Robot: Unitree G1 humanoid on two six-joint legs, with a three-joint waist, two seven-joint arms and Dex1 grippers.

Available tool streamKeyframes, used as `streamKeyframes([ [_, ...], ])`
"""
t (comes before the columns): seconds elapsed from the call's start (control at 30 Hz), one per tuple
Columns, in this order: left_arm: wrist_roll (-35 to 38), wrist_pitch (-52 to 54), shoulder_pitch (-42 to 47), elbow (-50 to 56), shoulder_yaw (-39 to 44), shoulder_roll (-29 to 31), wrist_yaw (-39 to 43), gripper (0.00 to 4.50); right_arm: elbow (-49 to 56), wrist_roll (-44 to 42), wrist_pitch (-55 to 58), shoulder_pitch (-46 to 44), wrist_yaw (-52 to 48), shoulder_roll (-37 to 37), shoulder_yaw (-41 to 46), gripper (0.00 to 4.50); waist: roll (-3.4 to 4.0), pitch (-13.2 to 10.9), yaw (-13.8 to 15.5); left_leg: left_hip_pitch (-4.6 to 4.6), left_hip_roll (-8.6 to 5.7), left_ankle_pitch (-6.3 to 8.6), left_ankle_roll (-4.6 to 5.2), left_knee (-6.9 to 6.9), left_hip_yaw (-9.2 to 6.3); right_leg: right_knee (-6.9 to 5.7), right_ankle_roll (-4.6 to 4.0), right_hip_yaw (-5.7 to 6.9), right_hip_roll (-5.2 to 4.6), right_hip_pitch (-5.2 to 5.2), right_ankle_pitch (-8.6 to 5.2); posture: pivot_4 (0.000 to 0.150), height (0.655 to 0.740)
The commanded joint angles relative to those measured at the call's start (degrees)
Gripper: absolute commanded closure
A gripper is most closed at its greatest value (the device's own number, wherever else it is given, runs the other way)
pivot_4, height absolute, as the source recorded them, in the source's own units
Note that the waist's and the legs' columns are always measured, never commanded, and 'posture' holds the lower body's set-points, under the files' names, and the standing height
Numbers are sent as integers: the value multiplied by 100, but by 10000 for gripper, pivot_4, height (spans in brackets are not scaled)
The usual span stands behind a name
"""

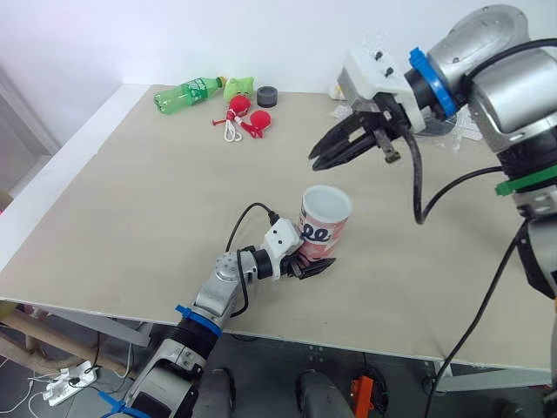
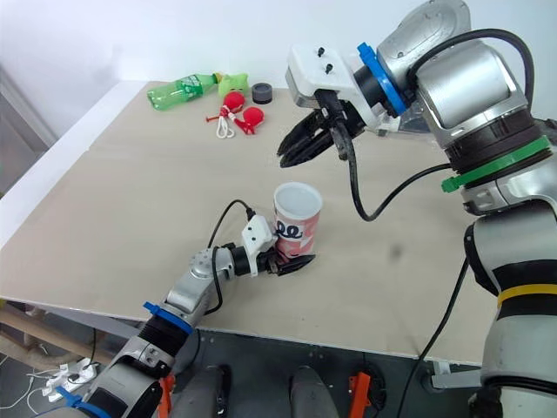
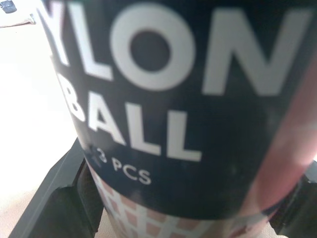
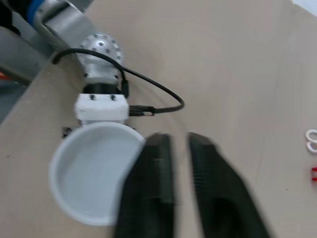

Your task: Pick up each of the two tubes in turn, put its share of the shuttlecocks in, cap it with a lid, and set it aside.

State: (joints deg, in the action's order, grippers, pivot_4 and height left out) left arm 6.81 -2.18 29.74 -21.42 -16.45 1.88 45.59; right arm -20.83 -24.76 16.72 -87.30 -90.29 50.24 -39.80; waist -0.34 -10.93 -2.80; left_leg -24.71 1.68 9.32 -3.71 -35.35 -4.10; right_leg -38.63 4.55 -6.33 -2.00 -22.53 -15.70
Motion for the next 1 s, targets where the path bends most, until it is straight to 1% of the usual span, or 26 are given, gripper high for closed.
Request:
streamKeyframes([
  [0.03,-19,-9,43,-28,-17,-10,39,8510,376,-151,86,181,-221,171,-200,44781,-1,0,-1,1,0,0,0,-1,0,0,4,0,0,1,-2,1500,7400],
  [0.13,-22,-15,57,-41,-18,-21,36,8510,502,-157,134,308,-221,207,-277,44781,0,0,0,0,1,0,0,-3,0,0,12,0,1,0,-6,1500,7400],
  [0.23,-24,-18,63,-46,-17,-31,34,8510,572,-131,181,418,-221,166,-293,44781,0,0,1,-1,0,-1,0,-2,0,-3,3,0,1,-5,0,1500,7400],
  [0.77,-25,-19,50,-27,-17,-31,17,8510,783,878,-162,1173,-221,-2,-519,44781,-4,5,0,17,1,-1,0,-2,-1,-3,17,1,2,17,-9,1500,7400],
  [0.93,-21,-5,47,-17,-19,-33,17,8510,806,773,-24,1239,-221,-81,-259,44781,-5,6,0,22,1,0,0,-2,-1,-3,18,1,2,23,-11,1500,7400],
  [1.0,-21,-2,37,-11,-17,-29,13,8510,798,506,229,1210,-221,-119,133,44781,-5,6,1,22,2,0,0,-2,-1,-3,18,1,2,23,-10,1500,7400],
])
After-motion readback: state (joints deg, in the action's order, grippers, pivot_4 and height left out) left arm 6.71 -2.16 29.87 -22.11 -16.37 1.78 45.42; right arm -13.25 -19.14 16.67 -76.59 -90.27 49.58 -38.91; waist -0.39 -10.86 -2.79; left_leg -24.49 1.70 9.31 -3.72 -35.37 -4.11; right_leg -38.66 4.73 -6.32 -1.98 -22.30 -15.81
